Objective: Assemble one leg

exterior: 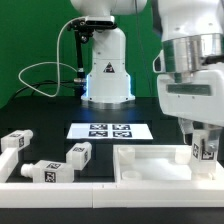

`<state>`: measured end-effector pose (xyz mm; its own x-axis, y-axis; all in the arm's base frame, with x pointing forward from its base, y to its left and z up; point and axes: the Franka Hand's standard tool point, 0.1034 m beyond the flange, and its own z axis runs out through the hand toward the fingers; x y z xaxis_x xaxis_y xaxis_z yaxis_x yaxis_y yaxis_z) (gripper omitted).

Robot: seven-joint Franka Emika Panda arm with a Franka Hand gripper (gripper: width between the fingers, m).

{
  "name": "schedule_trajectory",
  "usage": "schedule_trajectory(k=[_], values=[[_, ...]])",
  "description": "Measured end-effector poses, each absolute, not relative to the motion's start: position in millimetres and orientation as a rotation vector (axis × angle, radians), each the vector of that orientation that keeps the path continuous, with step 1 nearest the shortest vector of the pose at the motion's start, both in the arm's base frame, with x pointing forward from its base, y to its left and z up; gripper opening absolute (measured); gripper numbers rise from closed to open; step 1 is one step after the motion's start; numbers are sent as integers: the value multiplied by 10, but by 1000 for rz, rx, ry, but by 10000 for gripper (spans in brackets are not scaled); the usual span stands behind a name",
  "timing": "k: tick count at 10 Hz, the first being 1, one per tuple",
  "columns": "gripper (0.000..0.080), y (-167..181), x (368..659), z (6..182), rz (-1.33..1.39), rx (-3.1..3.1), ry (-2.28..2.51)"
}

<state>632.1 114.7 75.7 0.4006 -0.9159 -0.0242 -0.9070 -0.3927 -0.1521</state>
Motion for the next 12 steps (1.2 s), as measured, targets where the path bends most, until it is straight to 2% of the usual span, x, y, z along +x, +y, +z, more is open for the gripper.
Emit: schedule_trajectory(k=[1, 2, 3, 5, 7, 8, 9, 10, 11, 12], values=[[535, 1159, 6334, 772, -128, -2707, 1325], [628, 1149, 6343, 786, -148, -2846, 1015], [643, 1222, 6307, 809, -133, -2859, 987], [648, 1218, 6305, 804, -146, -2935, 763], [649, 1204, 6344, 802, -187, -3078, 234], [649, 1206, 6338, 774, -183, -3086, 167], [532, 1201, 6339, 776, -183, -3085, 197], [532, 1200, 6338, 773, -183, -3085, 198], [395, 1203, 6336, 771, -180, -3077, 257], [395, 1178, 6334, 768, -176, -3062, 387]])
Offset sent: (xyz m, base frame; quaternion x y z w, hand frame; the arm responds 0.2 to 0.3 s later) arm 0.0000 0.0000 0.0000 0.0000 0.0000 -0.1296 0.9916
